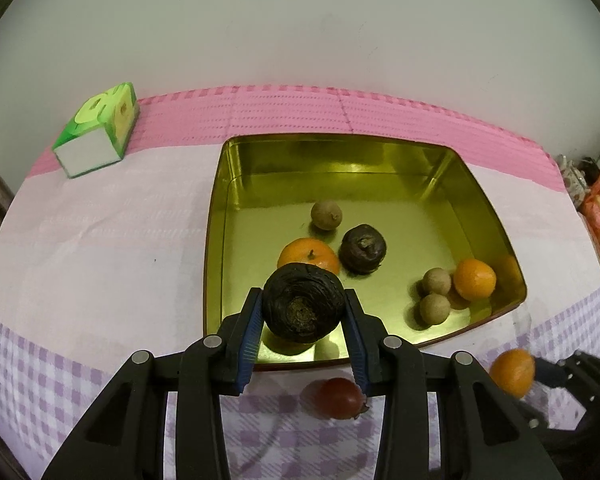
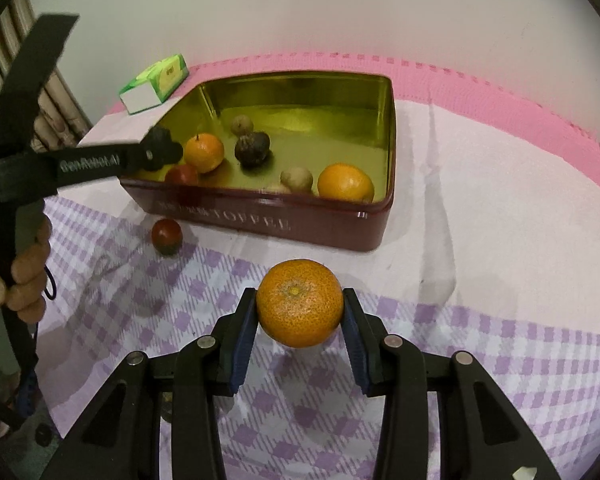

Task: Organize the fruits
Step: 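Carry the dark fruit and the orange toward the TOFFEE tin with both grippers, then lower the dark fruit and the orange into the tin and open both grippers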

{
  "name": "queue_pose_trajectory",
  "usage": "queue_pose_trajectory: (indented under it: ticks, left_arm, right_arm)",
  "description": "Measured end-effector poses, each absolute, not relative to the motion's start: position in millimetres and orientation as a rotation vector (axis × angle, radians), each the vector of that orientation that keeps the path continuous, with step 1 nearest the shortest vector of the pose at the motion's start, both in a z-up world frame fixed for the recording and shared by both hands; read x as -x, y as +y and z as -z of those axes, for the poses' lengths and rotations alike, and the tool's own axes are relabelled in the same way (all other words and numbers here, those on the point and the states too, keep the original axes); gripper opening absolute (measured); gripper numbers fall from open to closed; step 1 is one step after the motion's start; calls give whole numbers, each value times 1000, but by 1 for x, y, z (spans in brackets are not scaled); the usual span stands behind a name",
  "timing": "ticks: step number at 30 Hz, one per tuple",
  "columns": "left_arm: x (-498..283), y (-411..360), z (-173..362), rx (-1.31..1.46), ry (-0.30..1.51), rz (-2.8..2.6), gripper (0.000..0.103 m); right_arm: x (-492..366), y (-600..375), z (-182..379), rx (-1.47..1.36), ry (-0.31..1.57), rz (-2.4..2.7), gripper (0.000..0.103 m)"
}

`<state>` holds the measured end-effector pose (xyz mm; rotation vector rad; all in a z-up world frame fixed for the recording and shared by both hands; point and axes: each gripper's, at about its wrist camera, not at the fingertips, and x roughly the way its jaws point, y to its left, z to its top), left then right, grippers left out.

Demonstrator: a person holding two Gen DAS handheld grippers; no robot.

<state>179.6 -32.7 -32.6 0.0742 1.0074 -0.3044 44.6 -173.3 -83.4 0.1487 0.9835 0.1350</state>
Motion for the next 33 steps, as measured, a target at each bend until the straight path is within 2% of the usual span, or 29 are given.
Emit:
queue_pose_trajectory:
  ticks: [15, 33]
  left_arm:
    - [-183, -32, 39, -70, 1025, 297, 40]
    - [-187, -33, 43, -105, 1025, 282, 40]
  right_arm:
    - [-94, -178, 45, -109, 897, -128, 38]
    - [-136, -162, 67, -66, 953, -159, 38]
